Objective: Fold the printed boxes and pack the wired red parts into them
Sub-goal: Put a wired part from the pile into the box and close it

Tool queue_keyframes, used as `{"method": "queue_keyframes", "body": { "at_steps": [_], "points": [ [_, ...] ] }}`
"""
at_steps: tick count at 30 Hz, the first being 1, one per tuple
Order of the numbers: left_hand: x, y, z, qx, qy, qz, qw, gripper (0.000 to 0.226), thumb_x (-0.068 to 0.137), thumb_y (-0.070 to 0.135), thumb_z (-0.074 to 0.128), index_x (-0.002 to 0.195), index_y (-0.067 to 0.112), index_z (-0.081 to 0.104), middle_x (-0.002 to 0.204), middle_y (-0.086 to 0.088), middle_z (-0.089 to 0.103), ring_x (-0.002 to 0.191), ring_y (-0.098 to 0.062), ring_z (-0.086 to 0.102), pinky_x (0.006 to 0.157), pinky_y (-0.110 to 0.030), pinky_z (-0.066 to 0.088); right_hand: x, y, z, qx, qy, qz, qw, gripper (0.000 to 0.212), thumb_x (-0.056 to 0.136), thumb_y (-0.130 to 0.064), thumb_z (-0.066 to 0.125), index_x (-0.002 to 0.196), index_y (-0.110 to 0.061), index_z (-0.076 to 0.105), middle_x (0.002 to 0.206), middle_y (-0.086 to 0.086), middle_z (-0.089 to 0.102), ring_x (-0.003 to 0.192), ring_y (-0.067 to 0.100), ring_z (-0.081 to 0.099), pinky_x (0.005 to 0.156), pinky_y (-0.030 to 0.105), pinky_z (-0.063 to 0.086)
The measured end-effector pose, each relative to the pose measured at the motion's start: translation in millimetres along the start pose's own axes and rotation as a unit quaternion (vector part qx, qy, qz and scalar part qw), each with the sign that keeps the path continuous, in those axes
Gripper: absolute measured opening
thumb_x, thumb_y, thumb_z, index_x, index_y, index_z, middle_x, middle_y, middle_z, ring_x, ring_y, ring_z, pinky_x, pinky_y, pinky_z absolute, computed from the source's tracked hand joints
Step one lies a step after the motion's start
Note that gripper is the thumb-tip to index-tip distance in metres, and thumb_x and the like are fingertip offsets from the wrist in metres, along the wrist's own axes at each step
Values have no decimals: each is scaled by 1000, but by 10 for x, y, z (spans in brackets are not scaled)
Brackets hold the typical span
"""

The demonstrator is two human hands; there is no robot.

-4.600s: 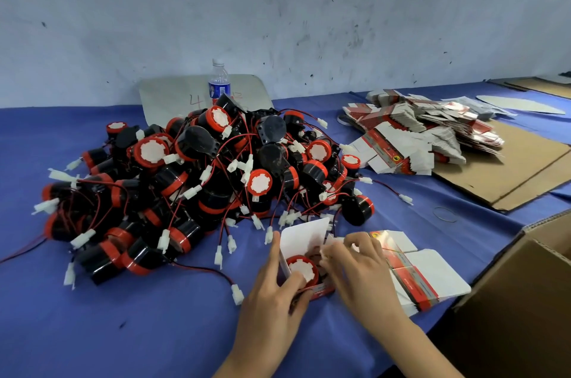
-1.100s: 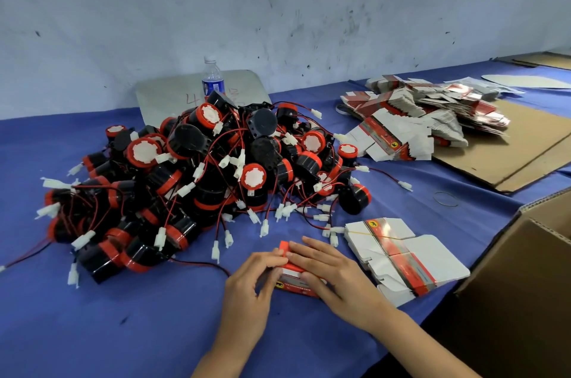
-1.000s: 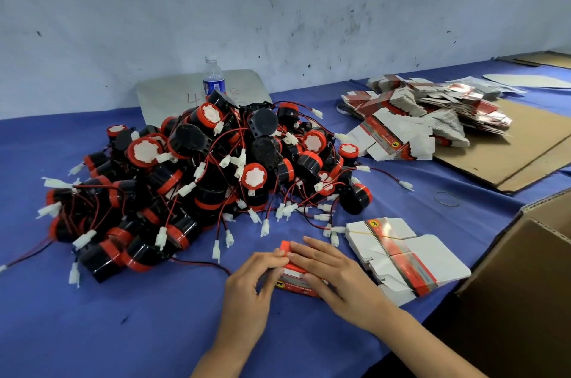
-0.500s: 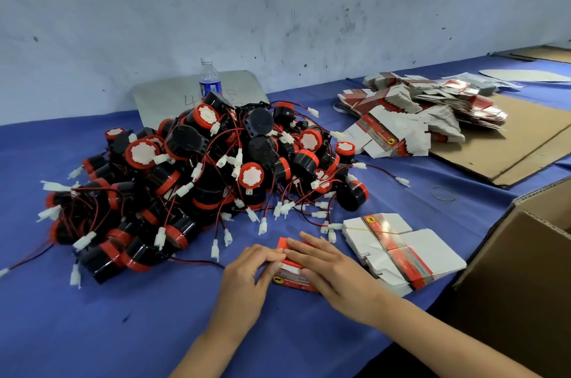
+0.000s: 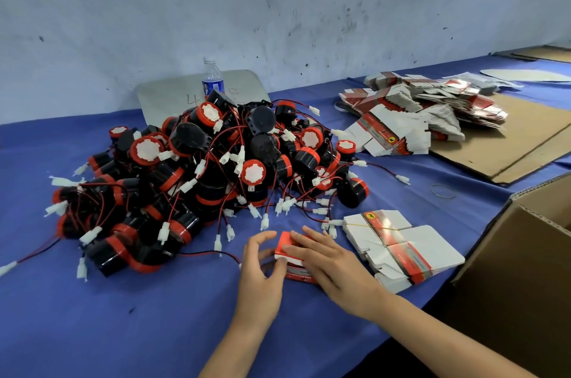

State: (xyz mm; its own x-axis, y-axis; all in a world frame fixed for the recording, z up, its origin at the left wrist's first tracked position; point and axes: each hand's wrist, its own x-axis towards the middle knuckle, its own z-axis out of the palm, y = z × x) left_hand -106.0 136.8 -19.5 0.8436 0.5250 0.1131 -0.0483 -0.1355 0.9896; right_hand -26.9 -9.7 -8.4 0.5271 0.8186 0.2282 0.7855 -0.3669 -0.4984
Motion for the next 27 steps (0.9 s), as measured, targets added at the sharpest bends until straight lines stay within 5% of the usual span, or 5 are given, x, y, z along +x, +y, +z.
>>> {"method": "queue_keyframes", "body": {
  "at_steps": [7, 14, 21, 24, 27],
  "points": [
    [46, 7, -97, -39, -49, 7, 998, 29, 87, -12, 57, 97, 12, 70, 107, 11, 71, 100, 0, 64, 79, -12, 49, 8, 18, -25, 29, 4, -2, 1000, 42, 103, -16, 37, 140, -36, 41, 154, -14, 27, 148, 12, 8, 118, 45, 18],
    [56, -101, -296, 154, -47, 184, 970, 31, 86, -2, 66, 96, 27, 73, 108, 18, 67, 104, 4, 60, 85, -10, 44, 2, 34, -19, 27, -5, -17, 999, 37, 101, -16, 42, 137, -25, 52, 152, -9, 32, 148, 19, 4, 117, 48, 17],
    [23, -182, -421, 317, -89, 288, 899, 35, 83, -3, 69, 111, 17, 72, 129, 11, 61, 111, 1, 58, 86, -18, 51, -116, 51, 81, -119, 8, -63, 991, 51, 101, -24, 42, 148, -33, 25, 159, -9, 8, 148, 19, -3, 119, 45, 5],
    [1, -164, -372, 319, -80, 282, 901, 32, 81, 2, 74, 108, 18, 71, 133, 10, 57, 111, 0, 56, 81, -20, 52, -113, 58, 79, -107, -25, -45, 993, 53, 102, -21, 36, 150, -35, 17, 158, -15, -5, 147, 10, -12, 120, 35, -2],
    [-17, -163, -291, 328, -104, 269, 900, 44, 82, 11, 75, 122, 21, 61, 150, 16, 35, 127, 7, 39, 92, -16, 46, -91, 68, 5, -100, -21, -55, 993, 52, 101, -15, 39, 149, -30, 26, 157, -14, 9, 148, 10, 0, 120, 33, 6]
  ]
}}
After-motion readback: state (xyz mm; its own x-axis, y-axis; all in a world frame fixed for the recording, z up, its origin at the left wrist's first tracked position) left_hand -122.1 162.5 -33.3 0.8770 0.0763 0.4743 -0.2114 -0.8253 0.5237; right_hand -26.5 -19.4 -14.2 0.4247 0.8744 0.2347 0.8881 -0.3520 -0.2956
